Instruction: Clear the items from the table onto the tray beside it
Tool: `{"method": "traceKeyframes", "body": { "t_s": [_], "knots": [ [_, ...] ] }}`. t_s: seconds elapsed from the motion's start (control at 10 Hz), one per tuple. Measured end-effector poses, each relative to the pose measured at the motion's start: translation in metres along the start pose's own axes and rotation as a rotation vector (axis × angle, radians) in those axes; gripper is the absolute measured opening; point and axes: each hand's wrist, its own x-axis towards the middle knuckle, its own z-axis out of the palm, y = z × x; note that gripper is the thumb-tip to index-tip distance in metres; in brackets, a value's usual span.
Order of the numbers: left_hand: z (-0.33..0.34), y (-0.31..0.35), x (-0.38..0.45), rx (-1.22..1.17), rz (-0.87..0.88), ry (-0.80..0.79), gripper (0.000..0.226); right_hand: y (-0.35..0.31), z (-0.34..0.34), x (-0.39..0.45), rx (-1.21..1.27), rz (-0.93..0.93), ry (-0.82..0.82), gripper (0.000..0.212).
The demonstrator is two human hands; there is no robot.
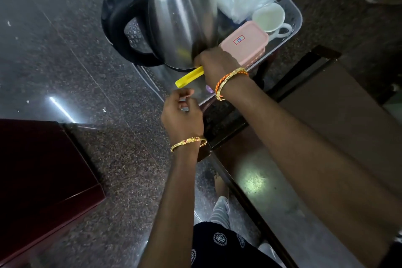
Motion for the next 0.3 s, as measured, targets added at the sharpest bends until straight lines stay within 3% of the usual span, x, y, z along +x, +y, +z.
{"method": "traceKeyframes", "body": {
  "t_s": [0.2, 0.3],
  "knots": [
    [0.006, 0.01, -0.009, -0.011, 0.073, 0.074, 0.021, 0.006, -0.003, -0.004, 0.151, 0.042, 0.081, 0.032],
    [0.009, 0.016, -0.017, -0.008, 0.111, 0.083, 0.02, 0.012, 0.003, -0.022, 0.302, 0.016, 0.274, 0.025]
  ]
}}
